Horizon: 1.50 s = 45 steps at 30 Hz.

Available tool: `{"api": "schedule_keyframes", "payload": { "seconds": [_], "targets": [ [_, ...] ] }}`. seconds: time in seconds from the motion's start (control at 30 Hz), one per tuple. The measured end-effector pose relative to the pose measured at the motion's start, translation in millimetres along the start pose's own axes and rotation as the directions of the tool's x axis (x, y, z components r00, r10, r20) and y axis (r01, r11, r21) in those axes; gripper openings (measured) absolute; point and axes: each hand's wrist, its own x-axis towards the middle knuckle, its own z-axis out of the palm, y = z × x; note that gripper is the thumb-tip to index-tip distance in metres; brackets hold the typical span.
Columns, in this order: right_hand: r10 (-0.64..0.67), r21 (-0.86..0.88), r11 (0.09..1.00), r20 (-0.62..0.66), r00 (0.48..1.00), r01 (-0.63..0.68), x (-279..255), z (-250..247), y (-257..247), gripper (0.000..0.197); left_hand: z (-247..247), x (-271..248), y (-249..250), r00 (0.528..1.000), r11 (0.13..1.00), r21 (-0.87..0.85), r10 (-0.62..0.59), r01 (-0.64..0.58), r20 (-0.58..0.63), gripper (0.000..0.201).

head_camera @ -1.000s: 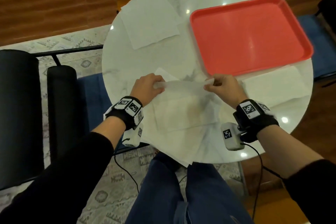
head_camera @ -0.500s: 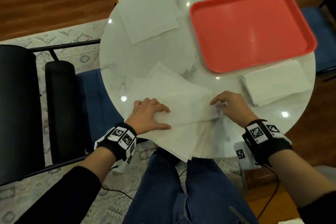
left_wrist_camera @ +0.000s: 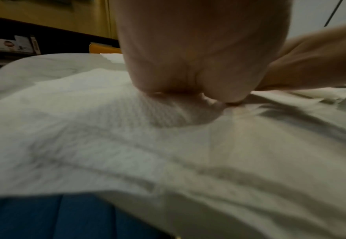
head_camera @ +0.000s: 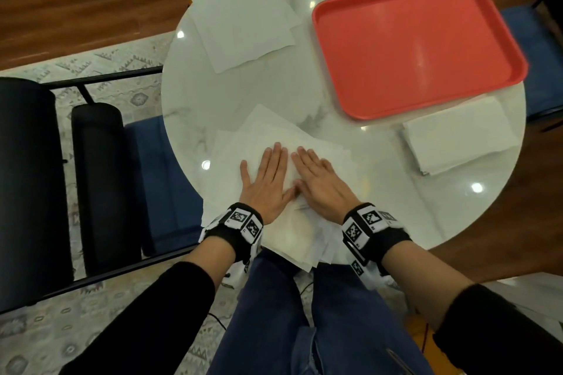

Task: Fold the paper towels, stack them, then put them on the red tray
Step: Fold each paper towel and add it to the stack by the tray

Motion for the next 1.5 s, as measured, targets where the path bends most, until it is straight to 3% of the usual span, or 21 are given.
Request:
{"api": "schedule_keyframes", "payload": {
  "seconds": [0.23,0.37,0.47,0.57,0.7,0.77,0.87,0.93,1.03,1.1,1.23,1.4,1.5],
  "targets": [
    [0.207,-0.09,0.973,-0.052,0.977,-0.211,-18,-4,54,0.06,5,3,-7,1.0,1.0,-0.022,0.014,-0.014,0.004,0.08],
    [0.234,-0.111,0.965,-0.058,0.971,-0.239,-22,-5,63,0.062,4,5,-8,1.0,1.0,-0.002,0.012,-0.012,0.007,0.082],
    [0.236,-0.09,0.967,-0.052,0.97,-0.24,-21,-7,60,0.062,-1,5,-6,0.992,1.0,-0.027,-0.009,0.005,-0.126,0.08],
    [0.225,-0.073,0.971,-0.038,0.974,-0.227,-22,-11,58,0.06,-13,5,1,0.956,0.999,-0.036,-0.04,0.031,-0.29,0.068],
    [0.208,-0.057,0.977,0.009,0.978,-0.207,-22,-22,57,0.06,-37,10,8,0.962,0.985,-0.146,-0.13,0.096,-0.241,0.047],
    [0.207,-0.051,0.977,0.019,0.978,-0.205,-22,-35,55,0.065,-52,10,16,0.968,0.983,-0.172,-0.098,0.058,-0.229,0.026],
    [0.202,0.051,0.978,0.024,0.979,-0.203,-22,-63,50,0.071,-77,6,35,0.979,0.973,-0.226,0.007,-0.054,-0.204,0.014],
    [0.191,0.211,0.959,0.008,0.982,-0.188,-25,-84,56,0.056,-95,3,49,0.979,0.927,-0.35,0.069,-0.134,-0.191,0.011],
    [0.185,0.402,0.904,-0.063,0.981,-0.145,-41,-115,77,0.017,-121,-3,67,0.971,0.779,-0.595,0.074,-0.198,-0.227,0.008],
    [0.204,0.575,0.812,-0.117,0.972,-0.101,-58,-132,92,0.004,-133,-3,76,0.968,0.724,-0.661,0.038,-0.198,-0.247,0.007],
    [0.316,0.854,0.521,-0.189,0.93,-0.004,-85,-149,129,0.01,-139,2,90,0.971,0.625,-0.759,-0.004,-0.183,-0.238,0.009],
    [0.509,0.921,0.389,-0.201,0.837,-0.015,-106,-156,197,0.011,-118,-3,88,0.978,0.615,-0.783,-0.091,-0.094,-0.189,0.013],
    [0.587,0.928,0.363,-0.156,0.795,-0.086,-116,-161,238,0.01,-98,-19,66,0.964,0.616,-0.788,-0.22,0.02,-0.148,0.014]
  ]
}}
